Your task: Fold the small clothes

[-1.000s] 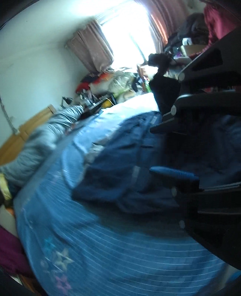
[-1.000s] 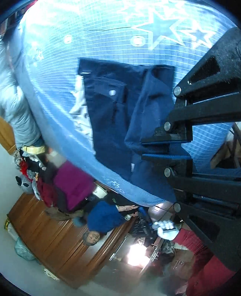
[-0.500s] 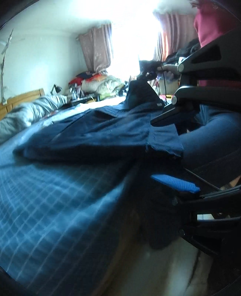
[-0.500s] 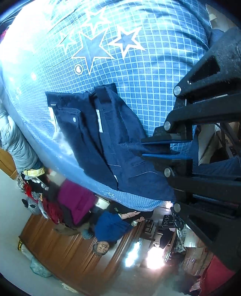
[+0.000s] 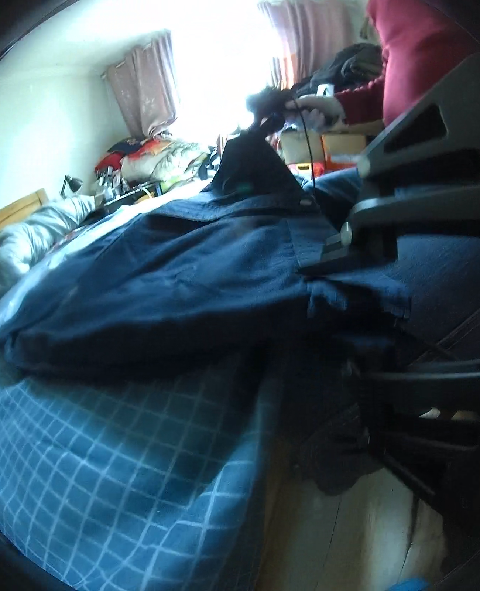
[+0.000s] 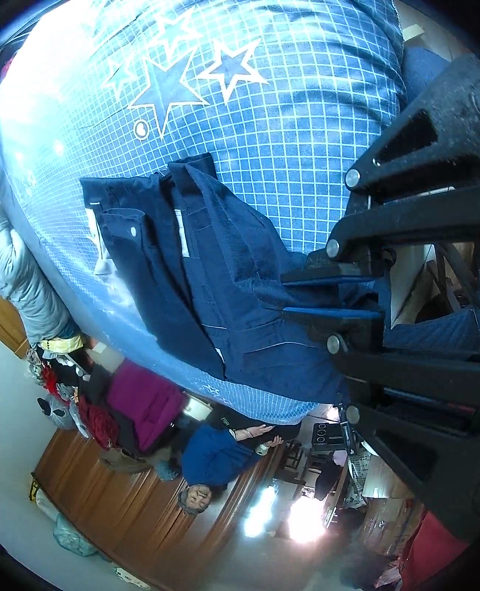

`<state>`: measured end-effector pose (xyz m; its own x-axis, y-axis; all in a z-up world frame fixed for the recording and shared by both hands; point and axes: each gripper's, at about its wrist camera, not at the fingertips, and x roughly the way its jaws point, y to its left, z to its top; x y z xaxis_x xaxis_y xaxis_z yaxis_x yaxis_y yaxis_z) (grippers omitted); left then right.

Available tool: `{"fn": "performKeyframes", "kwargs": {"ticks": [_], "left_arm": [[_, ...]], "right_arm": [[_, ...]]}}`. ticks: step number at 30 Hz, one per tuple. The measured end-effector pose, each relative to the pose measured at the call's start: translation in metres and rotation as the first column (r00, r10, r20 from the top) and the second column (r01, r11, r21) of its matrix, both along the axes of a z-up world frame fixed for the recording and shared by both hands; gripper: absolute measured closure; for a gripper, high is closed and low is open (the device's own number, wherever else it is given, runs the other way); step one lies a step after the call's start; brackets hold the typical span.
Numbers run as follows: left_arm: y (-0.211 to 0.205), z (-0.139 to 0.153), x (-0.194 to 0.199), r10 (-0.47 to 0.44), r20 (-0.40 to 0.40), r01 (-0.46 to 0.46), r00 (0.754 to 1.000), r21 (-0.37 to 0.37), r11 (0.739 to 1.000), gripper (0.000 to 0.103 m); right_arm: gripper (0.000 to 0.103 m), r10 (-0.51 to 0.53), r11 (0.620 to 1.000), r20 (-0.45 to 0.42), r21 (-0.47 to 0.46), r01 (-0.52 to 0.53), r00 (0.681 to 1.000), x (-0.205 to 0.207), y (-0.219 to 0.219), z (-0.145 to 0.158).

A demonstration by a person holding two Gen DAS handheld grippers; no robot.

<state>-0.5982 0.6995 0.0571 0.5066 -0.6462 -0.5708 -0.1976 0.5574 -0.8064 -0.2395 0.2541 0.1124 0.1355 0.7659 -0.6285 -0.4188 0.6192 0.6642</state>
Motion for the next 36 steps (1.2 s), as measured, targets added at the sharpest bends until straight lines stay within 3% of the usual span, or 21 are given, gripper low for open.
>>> {"fn": "performKeyframes", "kwargs": {"ticks": [2, 4, 9, 13, 17, 19, 23, 24, 25, 26, 27, 29, 32, 36], "left_arm": [[0.001, 0.012, -0.002, 0.038, 0.042, -0.036, 0.998, -0.027, 0.999, 0.091], [0.006, 0.040, -0.001, 0.089, 0.139, -0.079, 0.986, -0.080, 0.994, 0.091], [0.042, 0.112, 0.036, 0.224, 0.342, -0.171, 0.912, -0.178, 0.969, 0.091], [0.070, 0.154, 0.102, 0.232, 0.403, -0.195, 0.885, -0.132, 0.972, 0.091], [0.094, 0.169, 0.187, 0.225, 0.402, -0.213, 0.888, -0.075, 0.974, 0.091], [0.101, 0.163, 0.232, 0.220, 0.377, -0.218, 0.900, -0.049, 0.975, 0.090], [0.122, 0.123, 0.320, 0.232, 0.280, -0.239, 0.932, -0.007, 0.971, 0.083], [0.130, 0.106, 0.338, 0.246, 0.239, -0.258, 0.939, 0.018, 0.966, 0.076], [0.136, 0.089, 0.357, 0.255, 0.196, -0.271, 0.947, 0.059, 0.961, 0.063], [0.141, 0.075, 0.375, 0.263, 0.158, -0.280, 0.952, 0.093, 0.956, 0.056], [0.148, 0.056, 0.387, 0.288, 0.106, -0.301, 0.952, 0.126, 0.945, 0.050], [0.160, 0.031, 0.405, 0.327, 0.036, -0.328, 0.944, 0.197, 0.924, 0.050], [0.165, 0.029, 0.409, 0.330, 0.066, -0.337, 0.942, 0.207, 0.919, 0.050], [0.156, 0.036, 0.406, 0.278, 0.092, -0.293, 0.956, 0.257, 0.921, 0.049]], "right_arm": [[0.095, -0.027, 1.000, 0.012, 0.015, 0.027, 1.000, 0.000, -0.004, 0.004], [0.096, -0.057, 0.997, 0.018, 0.052, 0.056, 0.998, 0.002, -0.010, 0.011], [0.099, -0.107, 0.986, 0.055, 0.132, 0.099, 0.993, 0.026, -0.011, 0.032], [0.099, -0.105, 0.986, 0.098, 0.143, 0.091, 0.990, 0.076, 0.005, 0.050], [0.099, -0.100, 0.989, 0.130, 0.125, 0.083, 0.986, 0.147, 0.021, 0.064], [0.099, -0.098, 0.991, 0.135, 0.108, 0.084, 0.986, 0.187, 0.029, 0.063], [0.100, -0.090, 0.993, 0.106, 0.086, 0.081, 0.990, 0.268, 0.045, 0.041], [0.100, -0.084, 0.995, 0.092, 0.070, 0.078, 0.992, 0.288, 0.051, 0.029], [0.096, -0.096, 0.995, 0.094, 0.023, 0.095, 0.991, 0.303, 0.055, 0.016], [0.082, -0.124, 0.991, 0.103, -0.029, 0.127, 0.987, 0.315, 0.057, 0.004], [0.078, -0.146, 0.986, 0.111, -0.065, 0.154, 0.983, 0.322, 0.058, -0.006], [0.073, -0.140, 0.984, 0.103, -0.094, 0.150, 0.985, 0.325, 0.064, -0.026], [0.062, -0.015, 0.985, 0.084, -0.168, 0.029, 0.996, 0.315, 0.086, -0.057], [0.059, 0.051, 0.968, 0.055, -0.250, -0.036, 0.997, 0.321, 0.109, -0.089]]}}
